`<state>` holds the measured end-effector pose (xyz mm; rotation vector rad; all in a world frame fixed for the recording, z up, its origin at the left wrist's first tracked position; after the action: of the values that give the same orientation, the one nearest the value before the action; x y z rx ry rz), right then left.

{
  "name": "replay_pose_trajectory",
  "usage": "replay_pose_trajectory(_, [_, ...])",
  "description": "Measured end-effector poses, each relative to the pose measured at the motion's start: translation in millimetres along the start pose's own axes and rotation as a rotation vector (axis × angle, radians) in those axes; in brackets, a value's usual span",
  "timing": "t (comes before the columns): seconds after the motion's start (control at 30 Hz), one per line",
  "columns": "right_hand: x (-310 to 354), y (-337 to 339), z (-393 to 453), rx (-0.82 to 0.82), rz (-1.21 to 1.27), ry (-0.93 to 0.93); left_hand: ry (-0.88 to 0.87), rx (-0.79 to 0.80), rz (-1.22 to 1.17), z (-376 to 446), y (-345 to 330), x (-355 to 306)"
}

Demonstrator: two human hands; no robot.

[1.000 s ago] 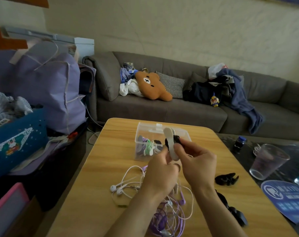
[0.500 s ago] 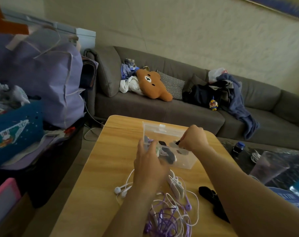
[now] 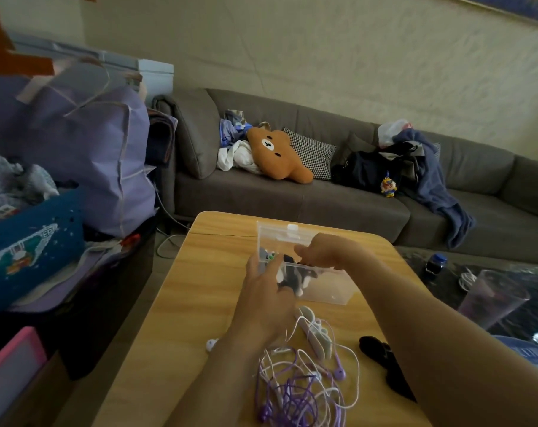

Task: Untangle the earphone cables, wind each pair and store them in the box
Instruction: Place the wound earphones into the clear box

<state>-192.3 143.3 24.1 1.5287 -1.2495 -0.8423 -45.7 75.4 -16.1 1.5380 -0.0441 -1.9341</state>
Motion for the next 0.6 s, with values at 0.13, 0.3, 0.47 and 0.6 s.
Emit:
replay_pose_trajectory(0.13, [14,-4,-46,0.050,-0.138,0.187,-0.035,-0.096,-0.036,2,15,2])
replay_pose_trajectory(0.3, [-3,13,-87,-0.360,0.100,0.346,-0.178,-0.224,0.267,-20,39,-23])
replay_pose_trajectory(0.47, [-30,-6,-130,-0.224,0.321,0.387,-0.350,-0.015,0.370,-58,20,-34])
replay_pose_trajectory(0.6, [-58,-41,-142,-0.145,0.229,0.296,-0.367,0.256,0.466,-79,2,-17])
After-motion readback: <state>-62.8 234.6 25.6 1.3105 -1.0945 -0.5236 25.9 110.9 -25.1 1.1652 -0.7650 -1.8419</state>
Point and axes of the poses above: each hand's wrist, its own z-axis towards the middle knuckle, its own y-axis out of the back of the hand, x = y × z, the point moved 6 cm from there along z, towards the middle knuckle, and after that the axes turned 11 degrees about -y, right-handed, at the moved point
